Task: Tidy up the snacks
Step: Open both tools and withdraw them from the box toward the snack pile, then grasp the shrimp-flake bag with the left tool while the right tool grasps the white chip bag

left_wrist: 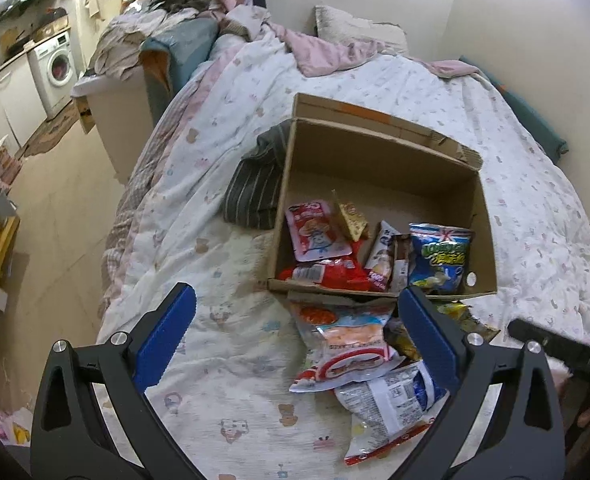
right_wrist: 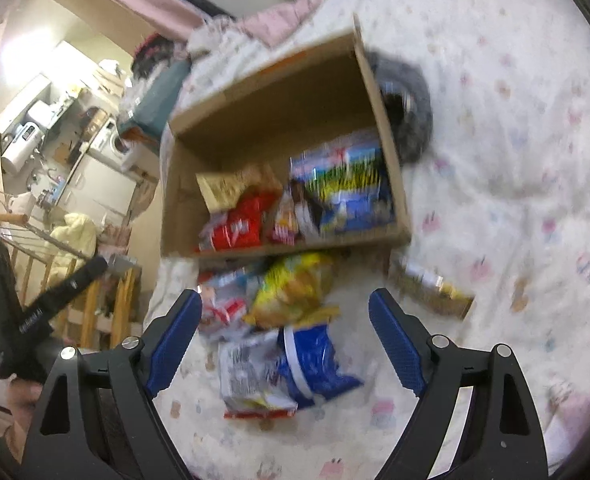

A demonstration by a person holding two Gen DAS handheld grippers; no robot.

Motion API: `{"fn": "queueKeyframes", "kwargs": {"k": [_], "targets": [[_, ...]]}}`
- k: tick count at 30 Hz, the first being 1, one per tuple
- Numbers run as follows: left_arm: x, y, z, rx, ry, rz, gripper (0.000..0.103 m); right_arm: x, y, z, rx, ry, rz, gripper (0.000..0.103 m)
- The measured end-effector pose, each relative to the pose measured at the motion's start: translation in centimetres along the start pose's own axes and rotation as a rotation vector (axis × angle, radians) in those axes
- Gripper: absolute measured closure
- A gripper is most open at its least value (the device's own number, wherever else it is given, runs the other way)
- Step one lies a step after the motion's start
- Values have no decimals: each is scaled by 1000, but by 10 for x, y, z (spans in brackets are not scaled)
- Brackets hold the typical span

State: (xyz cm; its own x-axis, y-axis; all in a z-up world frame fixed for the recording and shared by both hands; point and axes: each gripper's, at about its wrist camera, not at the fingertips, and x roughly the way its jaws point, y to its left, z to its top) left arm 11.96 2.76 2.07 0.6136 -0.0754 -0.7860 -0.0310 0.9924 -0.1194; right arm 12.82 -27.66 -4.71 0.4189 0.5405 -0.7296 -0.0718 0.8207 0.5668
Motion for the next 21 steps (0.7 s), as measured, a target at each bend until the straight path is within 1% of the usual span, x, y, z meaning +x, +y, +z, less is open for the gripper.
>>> {"fn": "queueKeyframes", "kwargs": {"k": [2,5,8,10,13,16,19,21], "targets": [[4,6,-1,-10,15,8,3,15,-2,-5,21,79,35,15],[10,14,-3,-45,48,9,3,41,10,-15,-2,204,81,15],[12,20,-3,-61,59,9,3,66,29,-26,-58,306,82,15],[12,23,-3,-61,56,16,3,82,41,-35,-102,370,68,15],[11,27,-3,-67,53,20,3,100,50,-46,-150,420,33,15],[13,32,-4,-71,59,24,3,116,57,-53,-183,453,7,16],[14,37,-5,-77,64,26,3,131,58,-61,-189,483,-44,24],[15,39,-6,-75,65,32,3,140,57,-66,-191,498,-68,37]]}}
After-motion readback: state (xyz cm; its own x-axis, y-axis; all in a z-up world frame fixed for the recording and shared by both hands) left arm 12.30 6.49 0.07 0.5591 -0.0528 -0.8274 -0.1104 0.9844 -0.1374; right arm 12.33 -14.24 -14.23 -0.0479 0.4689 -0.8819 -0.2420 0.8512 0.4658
